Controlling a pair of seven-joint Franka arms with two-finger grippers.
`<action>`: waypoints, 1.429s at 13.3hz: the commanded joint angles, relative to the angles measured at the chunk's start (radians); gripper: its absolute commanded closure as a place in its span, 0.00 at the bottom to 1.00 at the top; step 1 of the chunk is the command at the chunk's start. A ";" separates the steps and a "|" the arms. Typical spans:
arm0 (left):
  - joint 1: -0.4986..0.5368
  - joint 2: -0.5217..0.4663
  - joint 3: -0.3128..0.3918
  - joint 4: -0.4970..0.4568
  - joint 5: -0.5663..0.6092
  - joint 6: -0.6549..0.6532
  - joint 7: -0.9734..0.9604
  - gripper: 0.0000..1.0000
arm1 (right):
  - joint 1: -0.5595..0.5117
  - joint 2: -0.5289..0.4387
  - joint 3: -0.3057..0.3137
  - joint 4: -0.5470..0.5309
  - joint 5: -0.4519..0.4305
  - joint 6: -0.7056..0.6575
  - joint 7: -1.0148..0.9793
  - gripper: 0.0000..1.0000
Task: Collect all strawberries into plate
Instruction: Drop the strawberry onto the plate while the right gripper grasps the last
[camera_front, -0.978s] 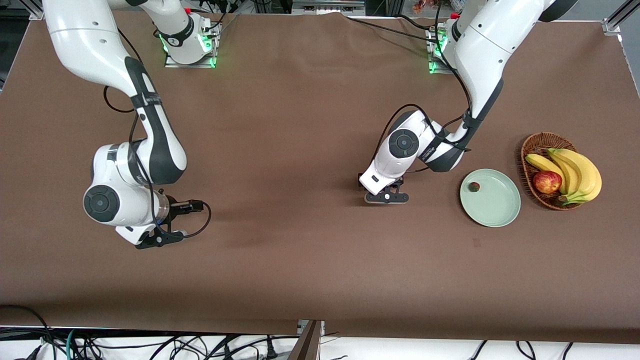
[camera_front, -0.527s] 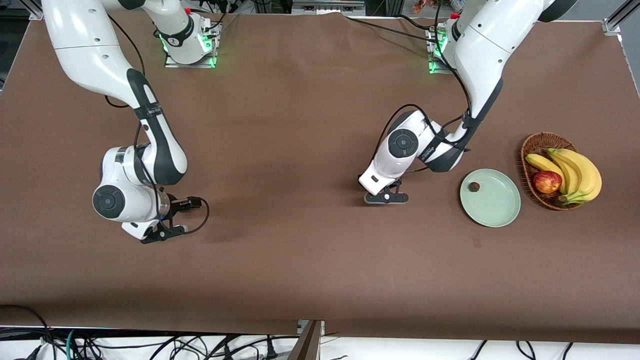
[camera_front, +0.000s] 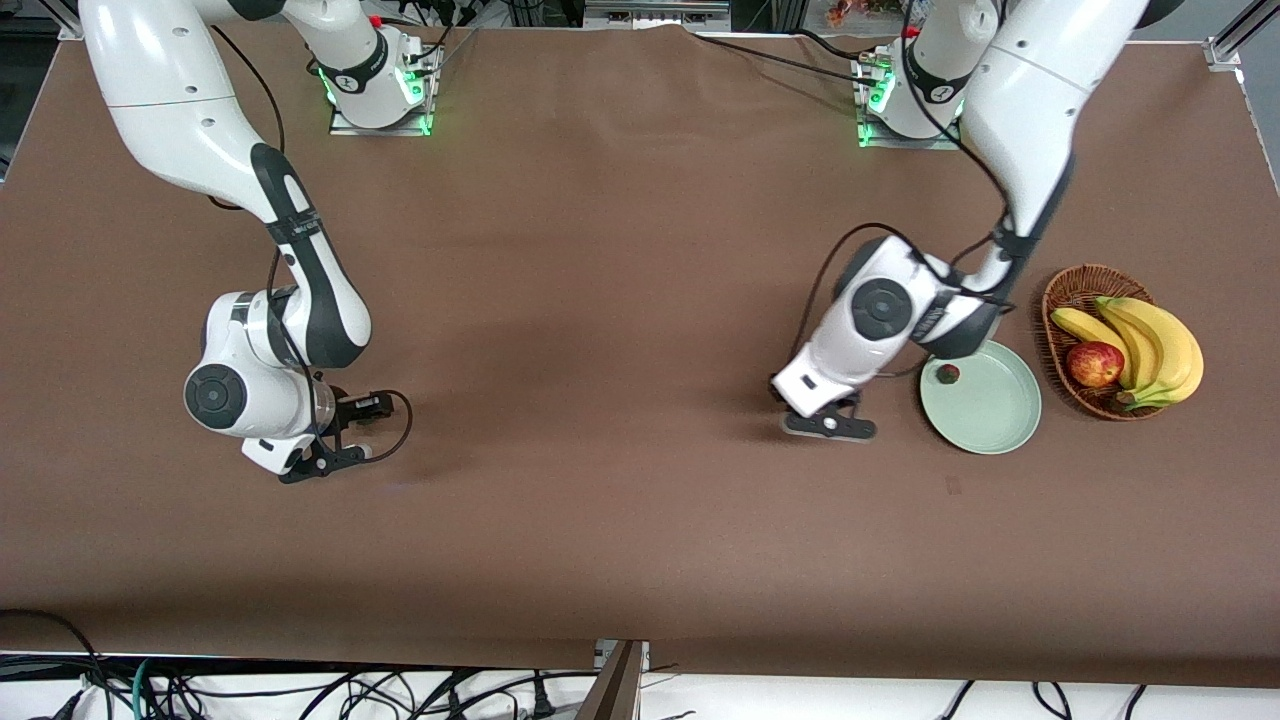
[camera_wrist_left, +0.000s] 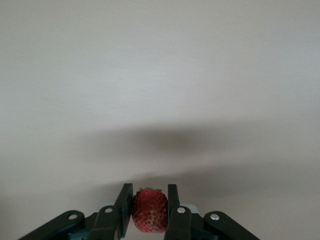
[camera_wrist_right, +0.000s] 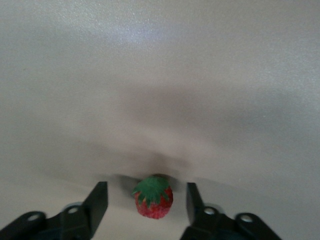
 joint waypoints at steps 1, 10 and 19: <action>0.041 -0.100 0.064 -0.034 -0.088 -0.097 0.222 0.88 | -0.017 -0.021 0.013 -0.029 0.010 0.016 -0.025 0.54; 0.072 -0.127 0.389 -0.146 -0.420 -0.059 0.990 0.86 | 0.051 -0.025 0.059 0.035 0.086 0.006 0.188 0.76; 0.060 -0.127 0.392 -0.124 -0.420 -0.048 0.895 0.00 | 0.264 0.053 0.165 0.242 0.333 0.048 0.746 0.75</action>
